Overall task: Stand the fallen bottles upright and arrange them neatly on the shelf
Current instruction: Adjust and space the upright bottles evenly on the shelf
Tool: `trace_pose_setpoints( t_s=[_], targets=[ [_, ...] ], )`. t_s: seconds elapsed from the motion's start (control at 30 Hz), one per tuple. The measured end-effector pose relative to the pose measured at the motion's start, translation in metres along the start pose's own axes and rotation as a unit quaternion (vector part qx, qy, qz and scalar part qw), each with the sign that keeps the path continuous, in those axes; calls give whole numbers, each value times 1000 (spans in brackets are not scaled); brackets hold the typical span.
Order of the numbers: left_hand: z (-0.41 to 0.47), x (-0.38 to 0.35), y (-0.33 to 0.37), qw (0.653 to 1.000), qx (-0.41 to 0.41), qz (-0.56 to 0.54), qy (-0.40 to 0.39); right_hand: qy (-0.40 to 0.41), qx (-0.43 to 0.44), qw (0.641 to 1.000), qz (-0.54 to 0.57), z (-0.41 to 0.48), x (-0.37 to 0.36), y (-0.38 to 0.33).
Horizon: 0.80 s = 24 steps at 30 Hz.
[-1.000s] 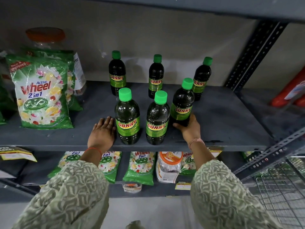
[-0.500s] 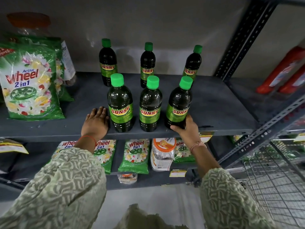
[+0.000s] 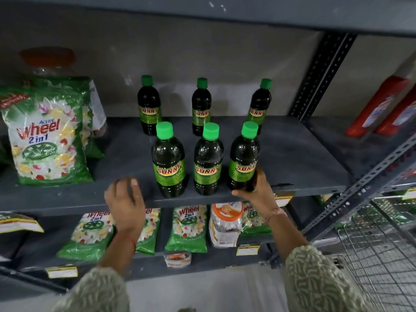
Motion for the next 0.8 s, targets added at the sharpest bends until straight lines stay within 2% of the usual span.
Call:
trace_pose_setpoints(
  t_s=[0.03,0.1,0.17,0.23,0.37,0.53,0.8],
  targets=[
    [-20,3,12,1000,-24,-17,-3,13,4,1000,7,0,-2,0],
    [-57,-12,35,995,-66,-27,-76,52,15,999,4,-3,-6,3],
    [-78,-37,55,984,-34,-41,-169,84,22,996,-11,-5,-9,4],
    [-82,-64,67,976,20,-70,-205,95,28,995,-22,-5,-10,4],
    [-65,-101,74,973,70,-68,-211,90,36,995,-32,-4,-8,6],
    [-54,-110,81,984,85,-16,-154,81,27,996,-14,-2,-2,11],
    [-58,-120,90,985,65,-26,-160,110,-6,994,-19,0,54,41]
  ],
)
Point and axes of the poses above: each hand's wrist, its own z-axis towards the middle knuckle, its own x-axis out of the back of the hand, y = z × x, the point moved 4 cm from there along z, towards the middle knuckle, and after that the axes turned 5 degrees about -y, right-handed, at the moved point
